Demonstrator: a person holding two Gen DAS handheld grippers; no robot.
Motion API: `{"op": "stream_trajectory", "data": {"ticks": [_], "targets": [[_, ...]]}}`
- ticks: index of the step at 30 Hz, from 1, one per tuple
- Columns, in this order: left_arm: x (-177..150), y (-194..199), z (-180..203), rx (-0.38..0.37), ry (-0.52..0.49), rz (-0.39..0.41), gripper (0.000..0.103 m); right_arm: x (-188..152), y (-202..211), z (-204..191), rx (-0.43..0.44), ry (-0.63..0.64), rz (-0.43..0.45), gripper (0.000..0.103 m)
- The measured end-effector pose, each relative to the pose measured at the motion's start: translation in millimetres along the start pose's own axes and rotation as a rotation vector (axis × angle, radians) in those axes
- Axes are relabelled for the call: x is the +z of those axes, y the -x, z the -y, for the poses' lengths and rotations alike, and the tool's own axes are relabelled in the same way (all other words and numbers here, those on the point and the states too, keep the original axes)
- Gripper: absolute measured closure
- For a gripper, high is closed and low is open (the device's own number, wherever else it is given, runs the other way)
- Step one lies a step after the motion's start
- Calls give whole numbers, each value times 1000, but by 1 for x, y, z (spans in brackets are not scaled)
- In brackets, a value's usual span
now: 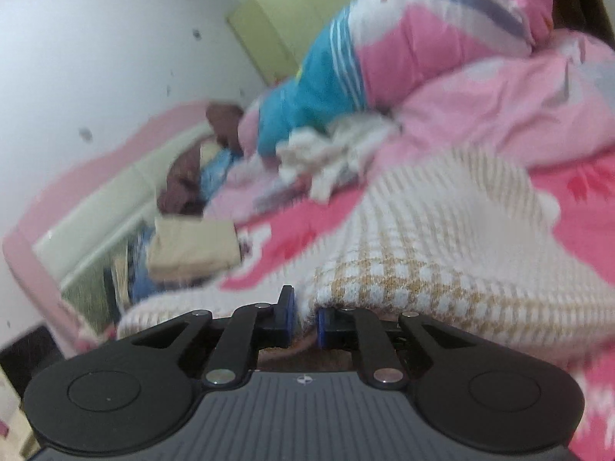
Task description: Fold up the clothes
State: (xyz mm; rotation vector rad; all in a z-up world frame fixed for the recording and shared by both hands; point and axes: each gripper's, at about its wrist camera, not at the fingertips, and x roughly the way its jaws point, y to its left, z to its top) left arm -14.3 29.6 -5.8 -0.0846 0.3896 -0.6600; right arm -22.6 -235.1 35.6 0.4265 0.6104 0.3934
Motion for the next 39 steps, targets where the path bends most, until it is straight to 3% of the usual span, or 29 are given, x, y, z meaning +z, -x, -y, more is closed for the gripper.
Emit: {"op": "stream_trajectory", "data": {"ticks": [4,8,9,13,15,18,21,26,31,35,39], "targets": [[-33,0,3,-54,-32,-150,92,-43,-8,11,-71,-2,-143,92],[-56,1,0,-134,1,-272,78,-67,-13,23,-156,8,-213,92],[-58,4,-4,-161,23,-284,70,-69,-11,24,-164,11,-216,89],[-58,21,-25,-272,115,-265,44,-68,13,17,-195,52,-208,72],[-54,31,-38,-275,158,-219,31,-63,28,10,-219,88,-192,61],[-51,39,-58,-255,249,-159,27,-53,46,2,-249,132,-152,58],[-49,29,-68,-237,306,-139,26,-38,47,-9,-224,147,-110,55],[-55,10,-51,-264,283,-145,26,-13,-17,-54,-107,263,-144,33],[-71,-3,-37,-296,263,-179,26,-8,-112,-102,-74,416,-284,27],[-78,-7,-37,-299,259,-193,26,-21,-179,-133,-134,588,-373,27],[-80,-8,-39,-301,253,-190,26,-41,-228,-139,-231,737,-416,27]]}}
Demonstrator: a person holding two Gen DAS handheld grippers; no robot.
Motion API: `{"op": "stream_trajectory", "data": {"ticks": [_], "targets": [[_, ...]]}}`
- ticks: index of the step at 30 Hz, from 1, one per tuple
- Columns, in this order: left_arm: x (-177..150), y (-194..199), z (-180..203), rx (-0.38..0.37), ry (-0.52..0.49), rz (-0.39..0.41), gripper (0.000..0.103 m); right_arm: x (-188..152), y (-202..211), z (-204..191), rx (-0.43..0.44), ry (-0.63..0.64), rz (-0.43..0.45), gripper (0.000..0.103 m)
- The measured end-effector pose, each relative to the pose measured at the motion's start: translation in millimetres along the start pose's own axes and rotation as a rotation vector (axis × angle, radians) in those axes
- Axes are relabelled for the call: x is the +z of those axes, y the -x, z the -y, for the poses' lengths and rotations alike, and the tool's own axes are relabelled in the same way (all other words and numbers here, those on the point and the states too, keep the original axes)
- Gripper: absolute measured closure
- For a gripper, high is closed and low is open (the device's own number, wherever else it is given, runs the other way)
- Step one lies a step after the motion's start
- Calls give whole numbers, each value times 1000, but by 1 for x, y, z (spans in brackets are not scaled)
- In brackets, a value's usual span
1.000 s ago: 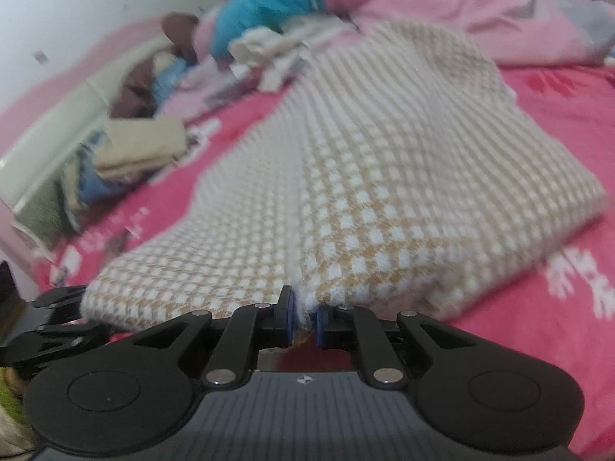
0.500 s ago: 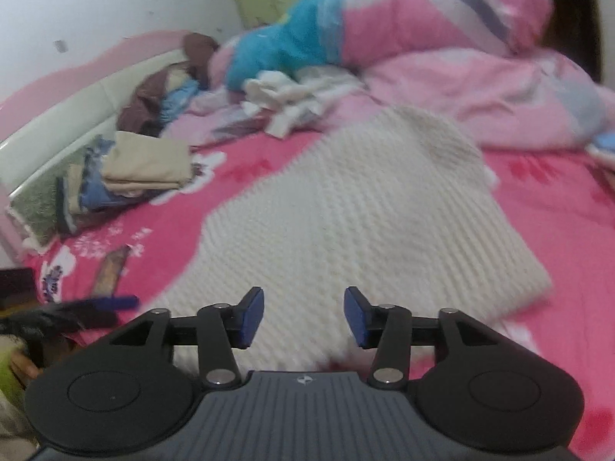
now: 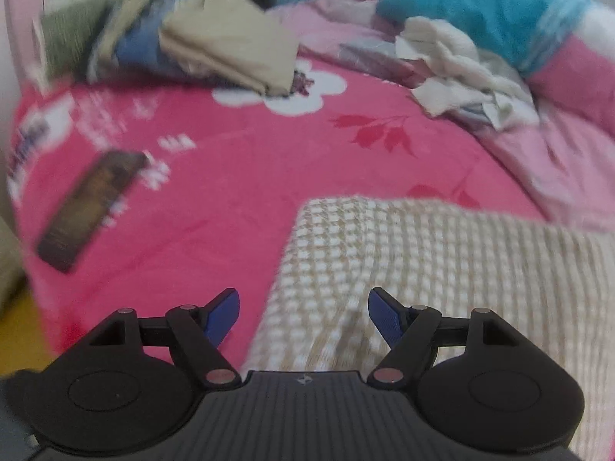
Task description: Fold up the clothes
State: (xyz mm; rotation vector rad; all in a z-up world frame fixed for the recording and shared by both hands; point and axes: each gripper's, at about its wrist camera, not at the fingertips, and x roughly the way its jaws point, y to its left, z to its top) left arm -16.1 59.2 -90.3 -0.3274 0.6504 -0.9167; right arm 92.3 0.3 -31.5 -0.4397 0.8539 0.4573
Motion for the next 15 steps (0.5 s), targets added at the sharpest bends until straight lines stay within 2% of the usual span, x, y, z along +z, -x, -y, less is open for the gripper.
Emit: {"op": "stream_trajectory", "data": {"ticks": [1,4,5,6,7,10,15], "targets": [[0,0,-2,-2,4,-1,26,-1,-9,-1,-13,9,-19,28],[-1,0,-6,0,11,-5,26,-7,-26,-3,-51,20,-27,41],[-1,0,-6,-2,12,-4,26,-9,-22,-3,-55,15,-13,55],[-1,0,-6,-3,13,-3,26,-10,-18,-2,-58,9,0,76],[-1,0,-6,-5,15,-3,26,-11,-10,1,-51,-19,19,87],[0,1,-5,-13,22,-3,26,-14,20,13,-51,-97,100,91],[7,9,-7,-49,52,21,26,-34,85,52,-137,-253,245,93]]}}
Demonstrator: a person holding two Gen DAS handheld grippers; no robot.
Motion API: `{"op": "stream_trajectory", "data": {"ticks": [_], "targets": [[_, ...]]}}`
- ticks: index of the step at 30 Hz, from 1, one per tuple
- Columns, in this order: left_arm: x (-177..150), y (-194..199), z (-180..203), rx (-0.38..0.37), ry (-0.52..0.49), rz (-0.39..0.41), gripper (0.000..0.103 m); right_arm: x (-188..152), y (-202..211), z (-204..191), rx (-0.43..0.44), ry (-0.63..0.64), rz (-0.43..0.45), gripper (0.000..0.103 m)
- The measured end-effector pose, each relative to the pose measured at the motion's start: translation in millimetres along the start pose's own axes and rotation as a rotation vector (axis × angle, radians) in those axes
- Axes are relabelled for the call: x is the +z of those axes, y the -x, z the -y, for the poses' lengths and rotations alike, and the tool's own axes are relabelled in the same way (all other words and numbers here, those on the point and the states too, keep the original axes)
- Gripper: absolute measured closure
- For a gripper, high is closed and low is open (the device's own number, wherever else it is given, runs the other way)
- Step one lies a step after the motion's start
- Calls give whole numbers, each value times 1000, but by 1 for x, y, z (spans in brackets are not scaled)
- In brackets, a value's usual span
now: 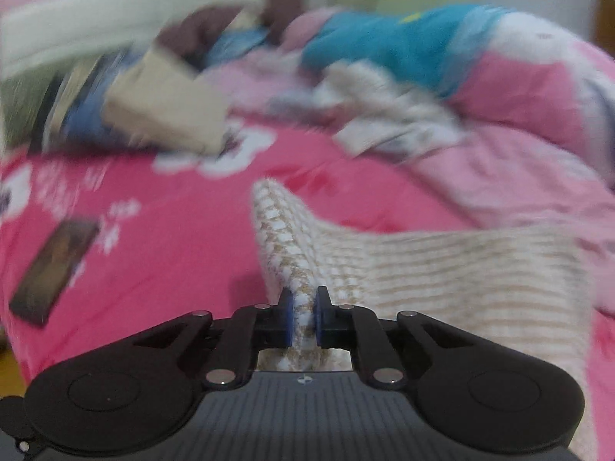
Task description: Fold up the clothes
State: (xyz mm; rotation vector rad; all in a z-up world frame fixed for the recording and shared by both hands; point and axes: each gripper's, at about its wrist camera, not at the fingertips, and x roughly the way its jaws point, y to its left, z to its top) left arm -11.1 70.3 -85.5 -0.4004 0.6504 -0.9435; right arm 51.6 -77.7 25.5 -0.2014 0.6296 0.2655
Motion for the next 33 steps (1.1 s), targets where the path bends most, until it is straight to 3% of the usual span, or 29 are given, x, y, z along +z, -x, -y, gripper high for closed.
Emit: {"op": "stream_trajectory", "data": {"ticks": [8,16,25,31,33], "targets": [[17,2,2,-52,35,56,26,-49,98,96,-158,-345,135,94],[33,-17,7,-57,38,55,26,-125,173,146,-270,-625,244,95],[43,-37,14,-31,0,23,25,-205,195,195,-383,-856,229,95],[68,-64,12,53,-57,34,15,-239,175,241,-425,-981,173,95],[78,-76,11,71,-82,42,3,-251,166,256,-388,-1046,155,94]]}}
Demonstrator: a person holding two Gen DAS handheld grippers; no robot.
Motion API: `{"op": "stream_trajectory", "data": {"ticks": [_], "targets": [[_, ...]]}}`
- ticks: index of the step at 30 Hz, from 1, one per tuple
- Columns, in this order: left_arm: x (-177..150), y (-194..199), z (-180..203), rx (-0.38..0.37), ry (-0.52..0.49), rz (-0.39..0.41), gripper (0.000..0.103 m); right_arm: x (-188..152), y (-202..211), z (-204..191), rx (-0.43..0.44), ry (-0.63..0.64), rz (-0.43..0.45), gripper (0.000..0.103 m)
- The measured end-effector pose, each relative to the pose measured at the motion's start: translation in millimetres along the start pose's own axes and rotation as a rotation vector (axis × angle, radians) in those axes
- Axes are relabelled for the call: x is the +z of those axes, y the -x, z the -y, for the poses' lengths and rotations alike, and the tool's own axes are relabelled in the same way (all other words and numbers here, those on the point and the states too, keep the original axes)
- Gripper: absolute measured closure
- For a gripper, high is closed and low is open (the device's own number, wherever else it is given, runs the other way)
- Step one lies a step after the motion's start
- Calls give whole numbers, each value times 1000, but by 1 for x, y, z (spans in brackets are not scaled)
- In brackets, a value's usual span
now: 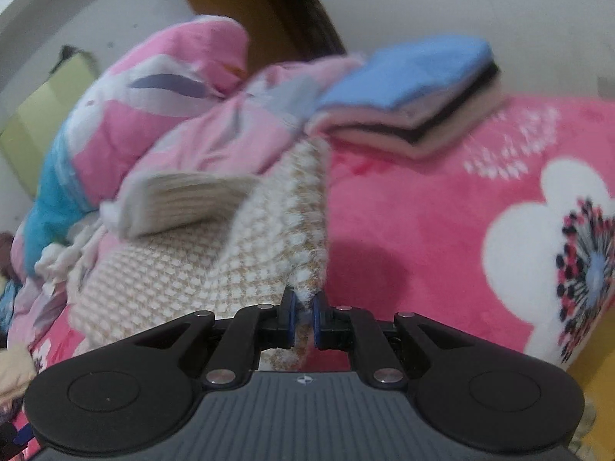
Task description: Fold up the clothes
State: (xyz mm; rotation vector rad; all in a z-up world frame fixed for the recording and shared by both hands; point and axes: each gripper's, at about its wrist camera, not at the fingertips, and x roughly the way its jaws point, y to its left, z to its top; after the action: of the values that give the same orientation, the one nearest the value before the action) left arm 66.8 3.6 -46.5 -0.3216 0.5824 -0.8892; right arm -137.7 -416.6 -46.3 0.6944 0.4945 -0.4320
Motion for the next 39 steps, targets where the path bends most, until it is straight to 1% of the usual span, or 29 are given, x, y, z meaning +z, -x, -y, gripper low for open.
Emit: {"op": "stream_trajectory", "data": {"ticks": [1,4,7,8,10,11,12,13,14,16,18,21,25,27,28,29,31,33,36,39], "targets": [[5,-7,0,13,-14,5,3,0,-8,10,14,-39,-27,94],[25,-32,-4,40,-49,10,2,-4,-24,24,64,-96,-95,93],[45,-62,-9,58,-58,-11,2,-9,-22,34,116,-140,-119,90],[51,-72,-11,60,-54,-21,2,-10,-20,38,139,-169,-131,86],[63,-94,-17,60,-36,-40,2,-11,-15,48,197,-227,-153,76],[69,-105,-21,52,-16,-54,2,-12,-14,49,220,-239,-169,66],[75,-116,-26,42,4,-70,2,-13,-14,49,242,-249,-185,61],[80,-127,-31,30,26,-85,2,-14,-13,49,263,-258,-201,59],[85,-137,-36,18,48,-99,2,-15,-13,50,285,-267,-217,54],[93,-157,-45,-7,90,-127,2,-17,-15,48,322,-276,-254,50],[97,-176,-54,-22,128,-154,2,-18,-22,44,330,-257,-279,43],[94,-203,-66,-52,151,-233,2,-18,-42,37,340,-244,-312,41],[77,-228,-67,-81,117,-368,2,-12,-72,30,395,-241,-333,41],[67,-228,-58,-97,53,-404,1,-4,-90,25,399,-233,-360,41],[62,-228,-51,-98,4,-425,1,-1,-100,22,407,-230,-374,41],[57,-226,-42,-93,-51,-448,0,3,-110,18,415,-225,-388,40],[47,-220,-30,-81,-114,-482,0,10,-129,11,425,-228,-418,39],[41,-210,-26,-80,-119,-500,0,19,-145,4,433,-230,-444,38],[37,-193,-28,-110,-65,-530,0,28,-162,-6,454,-206,-455,38],[28,-172,-23,-127,-66,-539,0,34,-178,-15,478,-202,-473,38]]}}
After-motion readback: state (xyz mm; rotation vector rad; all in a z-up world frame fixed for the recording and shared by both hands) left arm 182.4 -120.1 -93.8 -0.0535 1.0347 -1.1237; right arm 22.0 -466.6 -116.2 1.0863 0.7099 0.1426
